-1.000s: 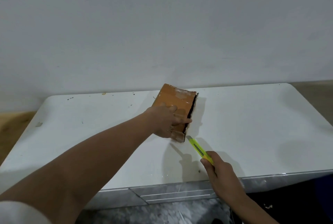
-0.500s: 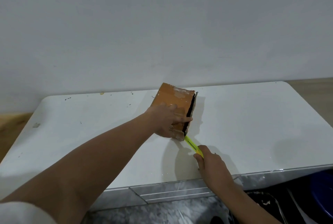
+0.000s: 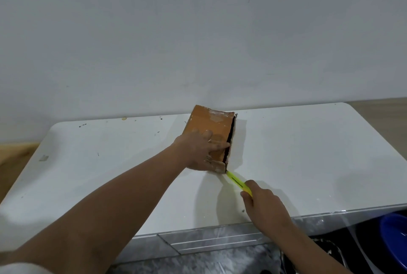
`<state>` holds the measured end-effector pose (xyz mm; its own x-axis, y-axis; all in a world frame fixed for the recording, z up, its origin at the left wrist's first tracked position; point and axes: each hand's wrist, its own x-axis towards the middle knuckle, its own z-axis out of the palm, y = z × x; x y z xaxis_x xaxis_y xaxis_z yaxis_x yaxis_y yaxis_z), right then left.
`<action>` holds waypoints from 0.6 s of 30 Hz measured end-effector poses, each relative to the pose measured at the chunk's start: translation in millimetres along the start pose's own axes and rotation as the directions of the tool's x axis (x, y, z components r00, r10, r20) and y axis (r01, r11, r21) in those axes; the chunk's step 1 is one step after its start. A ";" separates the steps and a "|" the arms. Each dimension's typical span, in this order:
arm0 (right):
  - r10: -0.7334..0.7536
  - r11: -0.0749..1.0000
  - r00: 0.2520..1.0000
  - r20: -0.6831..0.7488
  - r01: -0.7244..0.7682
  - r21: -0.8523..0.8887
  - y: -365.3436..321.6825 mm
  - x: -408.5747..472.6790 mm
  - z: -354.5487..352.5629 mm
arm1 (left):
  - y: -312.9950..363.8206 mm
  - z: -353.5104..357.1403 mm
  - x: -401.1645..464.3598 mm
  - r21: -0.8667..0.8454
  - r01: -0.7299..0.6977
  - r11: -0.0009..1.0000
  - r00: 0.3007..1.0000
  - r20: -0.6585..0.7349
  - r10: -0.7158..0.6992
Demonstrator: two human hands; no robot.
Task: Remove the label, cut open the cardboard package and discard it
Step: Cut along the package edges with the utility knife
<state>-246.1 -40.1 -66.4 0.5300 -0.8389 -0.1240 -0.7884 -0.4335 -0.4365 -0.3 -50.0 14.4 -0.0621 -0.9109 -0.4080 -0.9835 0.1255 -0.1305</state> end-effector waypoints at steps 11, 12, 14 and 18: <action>0.180 0.527 0.960 0.212 -0.276 0.804 -25.2 11.6 -8.7 | 6.0 17.8 -6.5 -0.407 0.234 0.883 0.929 -0.172 -0.326; 0.192 0.415 0.948 0.253 -0.312 0.855 -33.5 18.6 -7.3 | 5.0 19.5 -8.2 -0.434 0.222 0.873 0.924 -0.193 -0.330; 0.195 0.228 0.930 0.312 -0.352 0.908 -49.7 33.8 -4.1 | -0.3 22.2 -13.7 -0.451 0.207 0.868 0.933 -0.176 -0.314; 0.205 0.123 0.925 0.319 -0.347 0.930 -67.3 59.5 2.3 | -12.1 28.0 -34.6 -0.392 0.168 0.905 0.974 -0.074 -0.213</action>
<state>-160.8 -60.1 -46.5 0.4283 -0.7604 -0.4882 0.0090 0.5438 -0.8392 18.5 -9.0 4.8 0.1360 -0.9434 -0.3026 -0.9668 -0.1932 0.1676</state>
